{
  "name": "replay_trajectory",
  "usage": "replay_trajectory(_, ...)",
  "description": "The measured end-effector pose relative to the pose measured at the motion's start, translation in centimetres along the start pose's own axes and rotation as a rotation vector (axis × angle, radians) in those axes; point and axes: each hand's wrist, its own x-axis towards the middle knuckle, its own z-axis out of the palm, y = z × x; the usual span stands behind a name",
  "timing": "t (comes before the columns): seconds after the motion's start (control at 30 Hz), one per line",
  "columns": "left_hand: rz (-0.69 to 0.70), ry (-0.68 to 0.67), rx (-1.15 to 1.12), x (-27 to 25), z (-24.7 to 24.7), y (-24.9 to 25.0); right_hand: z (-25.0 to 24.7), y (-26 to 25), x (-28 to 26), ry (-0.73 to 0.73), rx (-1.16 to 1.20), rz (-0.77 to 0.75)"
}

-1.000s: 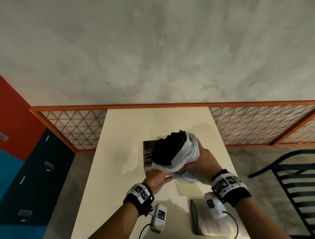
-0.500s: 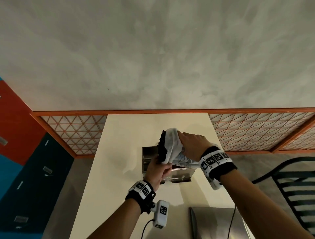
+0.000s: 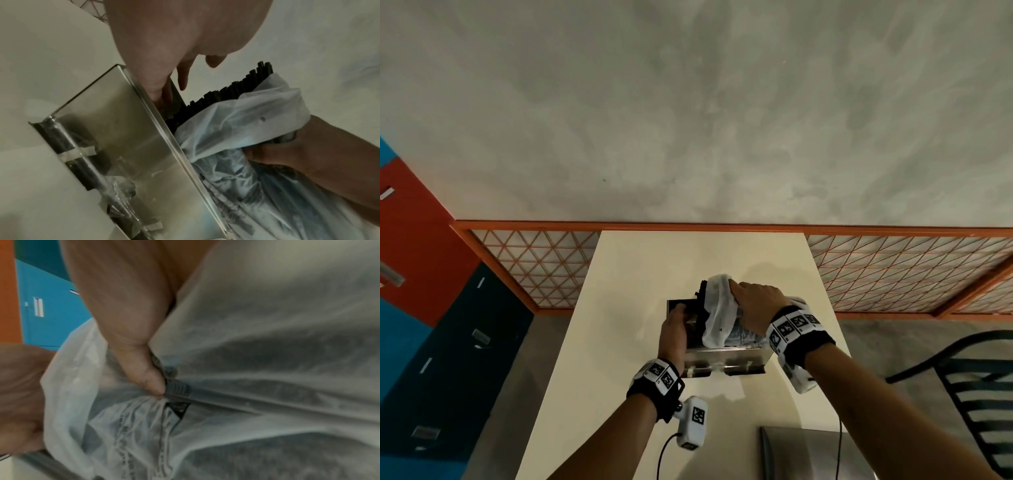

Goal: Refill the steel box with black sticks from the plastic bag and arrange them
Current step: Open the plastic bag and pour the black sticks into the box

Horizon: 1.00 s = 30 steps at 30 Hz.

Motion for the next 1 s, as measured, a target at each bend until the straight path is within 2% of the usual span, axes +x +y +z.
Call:
replay_trajectory(0.2,-0.081,0.007,-0.144,1.0,1.4,0.8,0.6,-0.5,0.2,-0.013,-0.039,-0.004)
replay_trajectory(0.37,-0.173,-0.052,-0.245,2.6,1.3,0.6,1.2,-1.2,0.4,-0.018,-0.066,-0.021)
replay_trajectory(0.57,-0.352,-0.261,-0.288,3.6,0.7,0.7,1.3,-1.9,0.9,-0.063,-0.115,-0.060)
replay_trajectory(0.73,-0.362,-0.294,-0.331,4.6,-0.2,0.3,1.5,-2.4,1.6,-0.099,-0.108,-0.053)
replay_trajectory(1.0,-0.408,-0.389,-0.391,3.2,0.4,1.5,2.4,-2.5,2.1,-0.105,-0.117,-0.070)
